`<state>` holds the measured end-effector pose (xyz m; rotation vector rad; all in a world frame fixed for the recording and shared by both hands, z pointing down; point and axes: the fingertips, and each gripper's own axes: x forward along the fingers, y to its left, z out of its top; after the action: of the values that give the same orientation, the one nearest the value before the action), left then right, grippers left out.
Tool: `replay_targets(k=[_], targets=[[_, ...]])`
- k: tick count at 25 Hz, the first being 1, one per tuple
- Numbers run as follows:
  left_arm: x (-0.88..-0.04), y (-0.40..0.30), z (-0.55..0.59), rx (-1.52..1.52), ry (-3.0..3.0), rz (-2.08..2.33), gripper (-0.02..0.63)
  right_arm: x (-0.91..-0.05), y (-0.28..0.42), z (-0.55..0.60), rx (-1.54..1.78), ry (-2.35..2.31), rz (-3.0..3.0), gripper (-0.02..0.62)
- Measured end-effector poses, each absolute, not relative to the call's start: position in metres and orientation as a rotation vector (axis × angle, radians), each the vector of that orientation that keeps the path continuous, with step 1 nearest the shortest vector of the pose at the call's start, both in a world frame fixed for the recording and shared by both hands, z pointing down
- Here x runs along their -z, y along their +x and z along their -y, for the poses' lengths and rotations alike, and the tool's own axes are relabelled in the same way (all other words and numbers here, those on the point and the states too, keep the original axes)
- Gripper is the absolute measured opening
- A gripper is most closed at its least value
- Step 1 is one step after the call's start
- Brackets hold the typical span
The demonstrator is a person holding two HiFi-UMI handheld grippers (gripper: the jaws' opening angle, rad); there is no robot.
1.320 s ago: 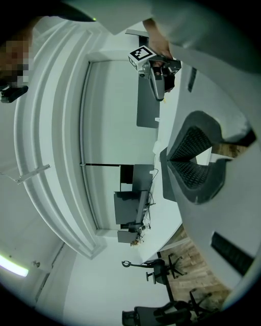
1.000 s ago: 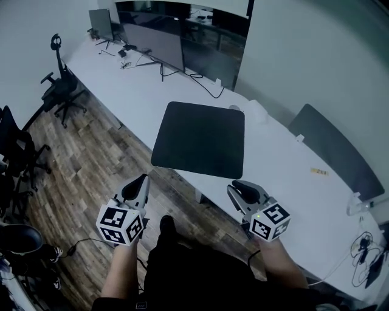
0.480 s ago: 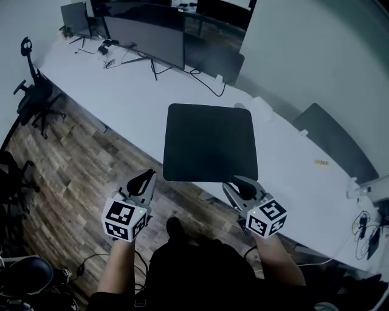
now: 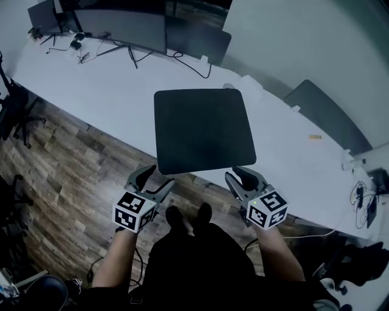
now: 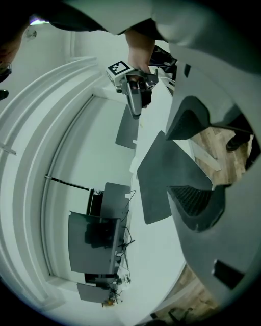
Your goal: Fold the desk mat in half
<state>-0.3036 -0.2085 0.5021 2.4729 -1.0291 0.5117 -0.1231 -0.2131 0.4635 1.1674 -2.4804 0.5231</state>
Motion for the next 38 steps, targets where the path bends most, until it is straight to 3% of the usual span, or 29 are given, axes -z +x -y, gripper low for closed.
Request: replay_targets(k=[6, 19, 28, 38], targets=[[-0.55, -0.292, 0.209, -0.68, 2.421, 1.024, 0.316, -0.492, -0.109, 0.219, -0.57, 1.181, 2.434, 0.123], [-0.658, -0.27, 0.229, -0.966, 2.445, 0.968, 0.35, -0.57, -0.09, 0.212, -0.723, 1.206, 2.374, 0.138], [-0.694, -0.26, 0.242, -1.26, 2.499, 0.956, 0.419, -0.589, -0.084, 0.202, -0.803, 1.199, 2.342, 0.138], [-0.711, -0.274, 0.262, -1.457, 2.466, 1.003, 0.418, -0.574, -0.088, 0.206, -0.788, 1.17, 2.347, 0.137]])
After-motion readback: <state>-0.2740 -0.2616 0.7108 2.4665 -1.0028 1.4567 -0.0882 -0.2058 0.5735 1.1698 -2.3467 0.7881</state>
